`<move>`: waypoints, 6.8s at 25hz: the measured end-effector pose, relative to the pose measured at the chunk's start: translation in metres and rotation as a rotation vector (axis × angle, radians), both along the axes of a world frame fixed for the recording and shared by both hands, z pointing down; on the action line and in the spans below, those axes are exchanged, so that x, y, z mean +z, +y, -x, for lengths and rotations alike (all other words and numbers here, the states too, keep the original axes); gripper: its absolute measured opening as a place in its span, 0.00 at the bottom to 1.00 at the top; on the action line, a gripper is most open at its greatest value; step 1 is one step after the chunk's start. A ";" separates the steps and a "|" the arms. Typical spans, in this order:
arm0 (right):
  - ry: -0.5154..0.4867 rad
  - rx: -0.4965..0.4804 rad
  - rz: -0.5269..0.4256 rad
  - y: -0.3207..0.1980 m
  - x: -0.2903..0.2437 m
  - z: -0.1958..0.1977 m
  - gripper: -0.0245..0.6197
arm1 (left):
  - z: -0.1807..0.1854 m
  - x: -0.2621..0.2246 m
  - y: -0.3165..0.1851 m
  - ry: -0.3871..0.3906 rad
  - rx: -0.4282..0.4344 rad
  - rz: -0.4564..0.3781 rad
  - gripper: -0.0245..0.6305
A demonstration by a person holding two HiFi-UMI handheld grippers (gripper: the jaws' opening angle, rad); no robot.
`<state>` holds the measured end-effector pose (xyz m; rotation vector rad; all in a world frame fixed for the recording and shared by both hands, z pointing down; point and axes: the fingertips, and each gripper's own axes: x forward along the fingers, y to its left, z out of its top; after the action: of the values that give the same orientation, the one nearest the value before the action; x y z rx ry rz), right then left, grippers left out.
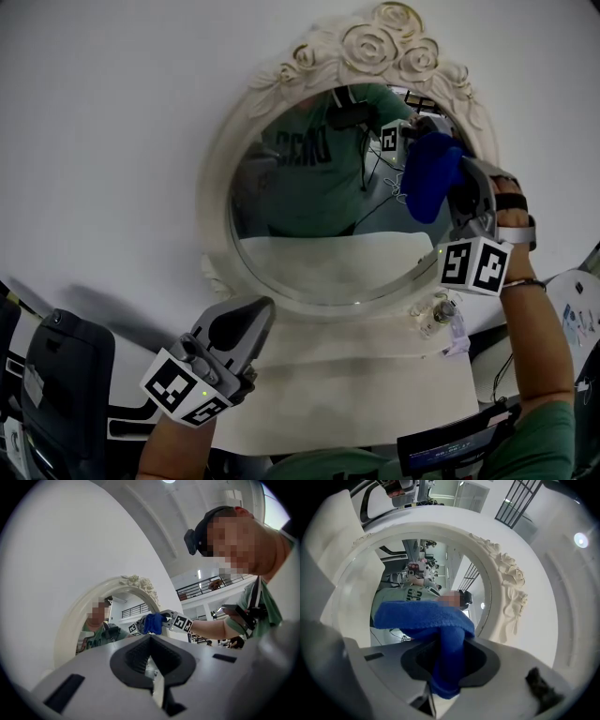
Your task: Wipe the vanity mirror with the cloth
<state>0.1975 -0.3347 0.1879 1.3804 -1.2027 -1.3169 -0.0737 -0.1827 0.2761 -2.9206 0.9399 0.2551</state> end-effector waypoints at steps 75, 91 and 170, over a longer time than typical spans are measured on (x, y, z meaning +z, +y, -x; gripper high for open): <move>0.067 -0.454 0.030 0.014 0.028 0.251 0.21 | 0.031 0.016 0.016 0.006 -0.040 0.031 0.03; 0.125 -0.528 -0.005 0.001 0.032 0.320 0.21 | 0.045 0.020 0.001 0.015 -0.062 0.038 0.03; 0.172 -0.248 0.022 0.002 0.071 0.079 0.20 | 0.024 0.020 -0.001 0.011 -0.020 0.041 0.03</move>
<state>0.1188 -0.3322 0.2590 1.1032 -1.2958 -1.5546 -0.0976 -0.1840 0.2961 -2.9482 0.9872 0.2544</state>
